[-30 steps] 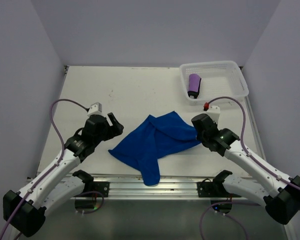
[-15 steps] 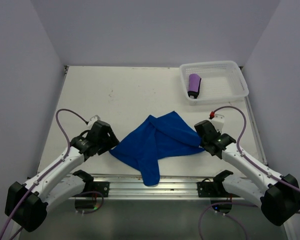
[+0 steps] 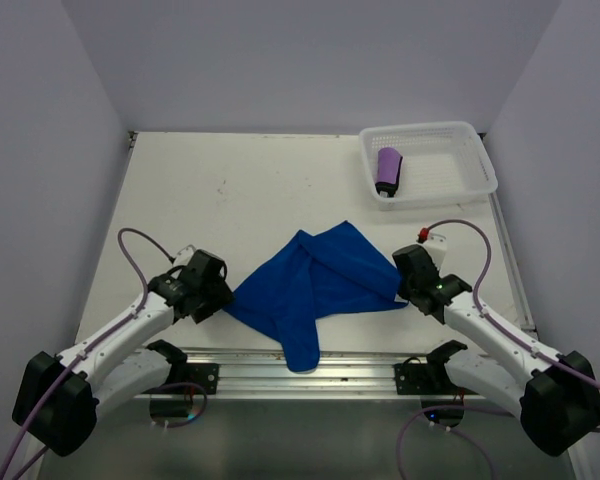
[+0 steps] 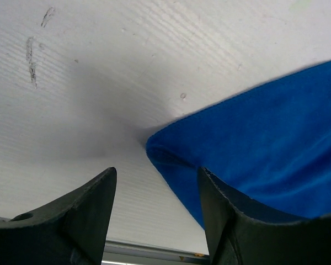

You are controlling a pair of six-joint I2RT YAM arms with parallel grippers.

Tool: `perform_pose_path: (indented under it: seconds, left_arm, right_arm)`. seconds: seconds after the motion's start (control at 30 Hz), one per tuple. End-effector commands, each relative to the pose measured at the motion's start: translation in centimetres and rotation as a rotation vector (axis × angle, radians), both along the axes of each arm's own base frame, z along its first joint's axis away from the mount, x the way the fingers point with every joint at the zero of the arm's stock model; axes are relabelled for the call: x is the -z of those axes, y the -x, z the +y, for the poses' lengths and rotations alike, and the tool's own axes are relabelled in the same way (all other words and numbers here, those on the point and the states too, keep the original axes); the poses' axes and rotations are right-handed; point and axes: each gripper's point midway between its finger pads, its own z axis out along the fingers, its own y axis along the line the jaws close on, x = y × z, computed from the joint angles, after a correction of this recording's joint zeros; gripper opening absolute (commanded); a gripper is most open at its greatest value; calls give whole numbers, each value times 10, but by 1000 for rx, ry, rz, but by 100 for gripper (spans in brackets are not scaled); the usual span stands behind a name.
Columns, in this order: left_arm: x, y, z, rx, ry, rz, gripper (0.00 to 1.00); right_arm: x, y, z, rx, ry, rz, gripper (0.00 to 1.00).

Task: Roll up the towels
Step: Flatten the towel

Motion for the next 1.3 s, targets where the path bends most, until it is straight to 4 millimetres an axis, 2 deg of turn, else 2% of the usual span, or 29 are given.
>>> perform_pose_path:
  seconds: [0.0, 0.17, 0.33, 0.8, 1.2, 1.27]
  left_arm:
    - [4, -8, 3, -50, -14, -15, 64]
    - [-2, -17, 14, -96, -71, -47, 63]
    - [-7, -26, 15, -120, -71, -95, 62]
    - [4, -33, 2, -110, -26, -84, 52]
    - [19, -28, 2, -104, -29, -52, 33]
    - [19, -28, 1, -104, -25, -55, 20]
  right_arm:
    - [-2, -7, 8, -31, -36, -32, 17]
    - [3, -3, 13, -70, -57, -14, 21]
    - [3, -3, 18, -97, -76, -14, 22]
    - [-1, -3, 22, -116, -98, -24, 22]
    - [-7, -3, 25, -132, -111, -33, 22]
    - [-10, -4, 26, -134, -116, -38, 23]
